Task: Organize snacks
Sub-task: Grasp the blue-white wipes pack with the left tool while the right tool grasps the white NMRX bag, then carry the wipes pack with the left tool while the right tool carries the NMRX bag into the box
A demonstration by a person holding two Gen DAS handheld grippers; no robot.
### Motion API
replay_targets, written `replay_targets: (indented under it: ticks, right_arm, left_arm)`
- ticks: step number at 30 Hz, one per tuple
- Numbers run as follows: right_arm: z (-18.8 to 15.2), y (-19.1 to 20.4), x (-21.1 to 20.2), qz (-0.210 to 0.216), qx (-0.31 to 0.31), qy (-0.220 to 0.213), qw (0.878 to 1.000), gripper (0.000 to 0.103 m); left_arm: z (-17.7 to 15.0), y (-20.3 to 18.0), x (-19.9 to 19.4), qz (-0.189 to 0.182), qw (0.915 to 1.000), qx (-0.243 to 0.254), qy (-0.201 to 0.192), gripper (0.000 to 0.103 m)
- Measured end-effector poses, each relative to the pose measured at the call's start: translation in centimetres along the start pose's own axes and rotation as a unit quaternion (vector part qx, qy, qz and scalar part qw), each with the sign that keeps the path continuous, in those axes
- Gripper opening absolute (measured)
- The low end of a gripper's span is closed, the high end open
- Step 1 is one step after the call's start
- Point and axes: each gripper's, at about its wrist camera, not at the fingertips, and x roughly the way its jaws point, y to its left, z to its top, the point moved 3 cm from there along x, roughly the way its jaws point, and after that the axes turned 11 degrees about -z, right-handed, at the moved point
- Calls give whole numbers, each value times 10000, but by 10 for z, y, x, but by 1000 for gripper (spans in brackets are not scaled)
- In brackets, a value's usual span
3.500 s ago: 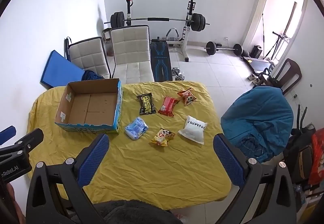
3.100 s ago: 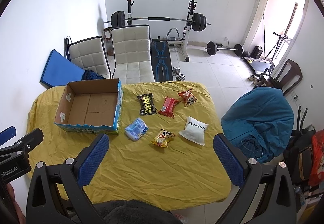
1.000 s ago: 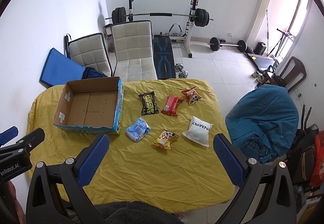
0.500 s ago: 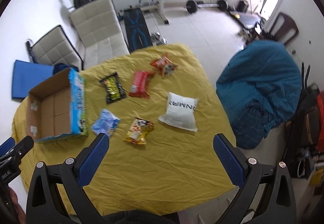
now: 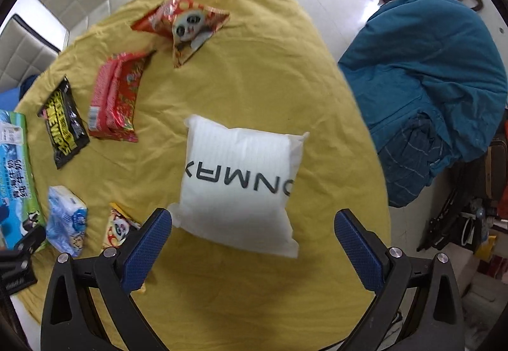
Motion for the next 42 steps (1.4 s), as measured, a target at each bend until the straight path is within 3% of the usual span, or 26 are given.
replay_targets:
  ticks: [4, 8, 11, 13, 19, 24, 30, 33, 37, 42]
  right_arm:
    - [5, 12, 25, -91, -286, 246, 9992, 103]
    - [6, 11, 41, 88, -295, 480, 9984, 103]
    - [10, 11, 48, 225, -243, 571, 9978, 103]
    - [13, 11, 52, 291, -208, 612, 9975, 103]
    - [27, 8, 69, 575, 183, 931, 9938, 99]
    - [37, 9, 91, 575, 393, 1147, 9910, 89]
    - [46, 6, 105, 413, 299, 1073, 9929, 78]
    - [47, 3, 105, 378, 221, 1025, 9938, 75]
    - [51, 5, 107, 298, 121, 893, 9955, 72]
    - [44, 4, 95, 233, -19, 724, 9971, 70]
  left_arm:
    - [20, 7, 46, 237, 9967, 309, 707, 103]
    - [18, 11, 82, 181, 9865, 557, 1531, 102]
    - [11, 18, 100, 38, 9804, 488, 1910, 86]
    - [9, 24, 102, -210, 9809, 204, 1924, 78]
    - [-6, 45, 84, -1262, 9741, -1097, 1520, 70]
    - [-13, 54, 73, -1487, 9688, -1660, 1084, 70]
    - [-23, 54, 82, -1517, 9673, -1683, 1139, 70]
    - [-28, 59, 85, -1508, 9687, -1661, 1065, 62]
    - [-40, 49, 74, -1299, 9778, -1380, 899, 50]
    - [-52, 42, 65, -1334, 9788, -1341, 790, 47]
